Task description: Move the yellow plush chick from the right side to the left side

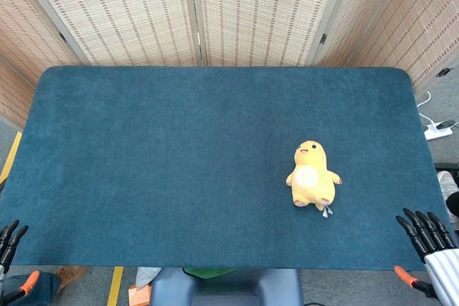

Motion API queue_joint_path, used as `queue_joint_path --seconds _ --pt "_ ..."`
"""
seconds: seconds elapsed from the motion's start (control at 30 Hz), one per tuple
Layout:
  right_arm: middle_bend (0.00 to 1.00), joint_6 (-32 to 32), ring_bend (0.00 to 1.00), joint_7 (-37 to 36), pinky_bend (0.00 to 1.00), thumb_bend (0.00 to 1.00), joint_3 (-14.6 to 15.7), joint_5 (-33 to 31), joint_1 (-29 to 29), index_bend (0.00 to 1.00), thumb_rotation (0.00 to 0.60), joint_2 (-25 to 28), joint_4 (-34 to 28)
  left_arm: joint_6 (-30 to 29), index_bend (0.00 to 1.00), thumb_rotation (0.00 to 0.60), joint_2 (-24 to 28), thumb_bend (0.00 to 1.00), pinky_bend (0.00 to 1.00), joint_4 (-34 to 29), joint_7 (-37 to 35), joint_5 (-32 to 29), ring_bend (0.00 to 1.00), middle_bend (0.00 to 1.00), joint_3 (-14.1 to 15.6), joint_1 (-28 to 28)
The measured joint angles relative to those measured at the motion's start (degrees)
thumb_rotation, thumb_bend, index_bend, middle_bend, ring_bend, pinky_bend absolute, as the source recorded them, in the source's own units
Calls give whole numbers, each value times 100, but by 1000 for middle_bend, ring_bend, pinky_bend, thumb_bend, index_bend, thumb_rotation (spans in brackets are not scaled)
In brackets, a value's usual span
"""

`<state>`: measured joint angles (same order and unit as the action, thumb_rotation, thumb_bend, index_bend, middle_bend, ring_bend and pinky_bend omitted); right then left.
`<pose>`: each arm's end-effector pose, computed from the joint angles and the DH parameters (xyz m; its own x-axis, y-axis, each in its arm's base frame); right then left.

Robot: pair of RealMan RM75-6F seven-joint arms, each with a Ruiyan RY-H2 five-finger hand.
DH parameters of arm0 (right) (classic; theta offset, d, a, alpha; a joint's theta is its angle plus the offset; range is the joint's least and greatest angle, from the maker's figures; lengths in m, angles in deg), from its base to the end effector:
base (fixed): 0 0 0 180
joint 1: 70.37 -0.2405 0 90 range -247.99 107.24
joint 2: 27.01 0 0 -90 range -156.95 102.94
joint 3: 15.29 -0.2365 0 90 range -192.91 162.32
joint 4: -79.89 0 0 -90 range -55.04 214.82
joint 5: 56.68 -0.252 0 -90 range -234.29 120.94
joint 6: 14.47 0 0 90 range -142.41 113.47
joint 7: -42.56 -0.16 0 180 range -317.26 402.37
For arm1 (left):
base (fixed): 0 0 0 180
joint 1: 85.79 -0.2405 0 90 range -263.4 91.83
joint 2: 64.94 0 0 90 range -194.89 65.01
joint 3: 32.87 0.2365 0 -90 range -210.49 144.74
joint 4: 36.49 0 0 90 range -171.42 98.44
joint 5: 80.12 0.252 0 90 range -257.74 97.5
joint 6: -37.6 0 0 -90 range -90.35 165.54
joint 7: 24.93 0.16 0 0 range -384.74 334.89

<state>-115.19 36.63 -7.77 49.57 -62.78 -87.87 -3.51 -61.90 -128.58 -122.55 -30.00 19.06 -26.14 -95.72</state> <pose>-0.3225 -0.0782 0.1340 0.4521 -0.0420 0.8910 -0.8805 -0.1806 0.4383 -0.3288 0.0725 0.1231 0.4018 0.0385 0.9149 0.9157 -0.0121 -0.4016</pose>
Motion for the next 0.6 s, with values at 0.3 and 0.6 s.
queue_joint_path --seconds 0.3,0.6 --pt "0 450 0 168 0 110 -35 36 -253 0 600 -101 -61 108 0 600 2 273 173 -23 86 -33 0 0 -20 47" --pt "0 2183 0 1070 0 112 -550 -405 -1293 0 600 -451 -751 453 0 600 35 273 173 -138 106 -363 0 0 -138 193"
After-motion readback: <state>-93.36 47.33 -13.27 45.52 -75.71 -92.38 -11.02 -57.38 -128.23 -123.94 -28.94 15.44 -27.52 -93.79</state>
